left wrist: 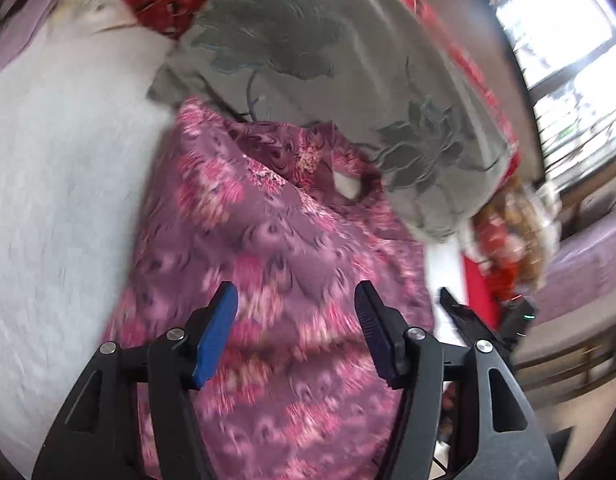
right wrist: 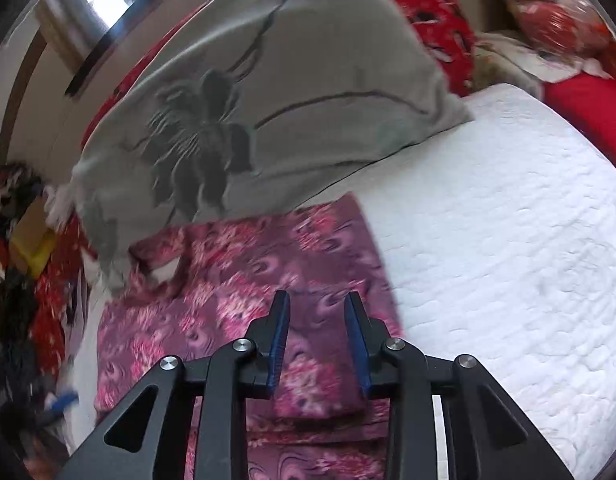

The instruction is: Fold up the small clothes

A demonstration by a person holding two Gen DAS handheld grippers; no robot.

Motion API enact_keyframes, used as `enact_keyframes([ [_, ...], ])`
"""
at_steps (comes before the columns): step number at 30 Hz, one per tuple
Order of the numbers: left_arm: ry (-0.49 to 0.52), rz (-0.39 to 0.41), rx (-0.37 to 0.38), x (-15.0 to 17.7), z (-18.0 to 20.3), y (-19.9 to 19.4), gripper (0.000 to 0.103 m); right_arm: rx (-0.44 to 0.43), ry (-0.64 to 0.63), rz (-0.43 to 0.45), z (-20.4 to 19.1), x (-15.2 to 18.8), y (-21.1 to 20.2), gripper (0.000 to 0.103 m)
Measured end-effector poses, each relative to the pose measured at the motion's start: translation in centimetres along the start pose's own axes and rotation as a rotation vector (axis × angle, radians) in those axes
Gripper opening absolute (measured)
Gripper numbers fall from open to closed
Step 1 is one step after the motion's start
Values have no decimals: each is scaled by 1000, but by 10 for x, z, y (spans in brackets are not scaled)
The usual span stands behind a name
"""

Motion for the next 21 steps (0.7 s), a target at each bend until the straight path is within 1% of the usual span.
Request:
enact_keyframes([
  [2,58,-35,-129,4,0,28,60,-19,-25,-9,-7,5,6,30],
  [3,95,-70,-214,10,-4,47,60,-12,-43,-45,-9,11,16,29],
  [4,119,-119,-291,18,-12,66,60,9,-71,-105,-11,18,30,28],
  [5,132,-160,-330,25,-18,79,66,31,-109,-153,-11,26,39,27],
  [6,155,-133,-326,26,-16,80,67,37,-150,-132,-13,25,37,27],
  [7,182,-113,-335,27,-12,76,67,37,-168,-133,-14,23,35,27],
  [8,205,-119,-349,30,-10,73,67,32,-172,-158,-14,20,31,26],
  [9,206,-135,-349,33,-9,69,67,20,-167,-162,-14,17,25,27],
  [10,198,-145,-337,37,-10,65,66,4,-165,-155,-13,14,20,29],
  [11,193,-153,-317,42,-10,60,66,-32,-166,-139,-13,12,9,31],
  [12,194,-150,-306,47,-12,55,66,-58,-177,-142,-12,13,1,31],
  [13,195,-147,-308,52,-14,53,67,-66,-189,-154,-11,15,-2,31],
  [14,193,-153,-315,59,-18,53,68,-62,-207,-183,-7,23,-4,31],
  [15,190,-175,-328,67,-23,57,69,-49,-223,-223,-2,33,-1,30],
  [16,204,-172,-349,74,-25,59,69,-32,-236,-273,3,45,4,31],
  [17,231,-153,-364,77,-23,57,70,-19,-250,-300,7,54,6,30],
  [18,262,-151,-391,83,-20,55,72,-29,-262,-261,5,55,1,29],
  [19,272,-162,-405,89,-19,53,72,-29,-260,-252,5,55,-3,29],
  [21,283,-181,-410,102,-16,48,72,-41,-212,-276,7,60,-12,29],
])
Point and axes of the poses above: each gripper's, at about its wrist camera, not at the fingertips, and y roughly the way its jaws point, z to its right, x to its underside, the point moved 6 cm from there along y, roughly the way its jaws point, and after that the axes turned 9 degrees about -y, right-handed, at the moved point
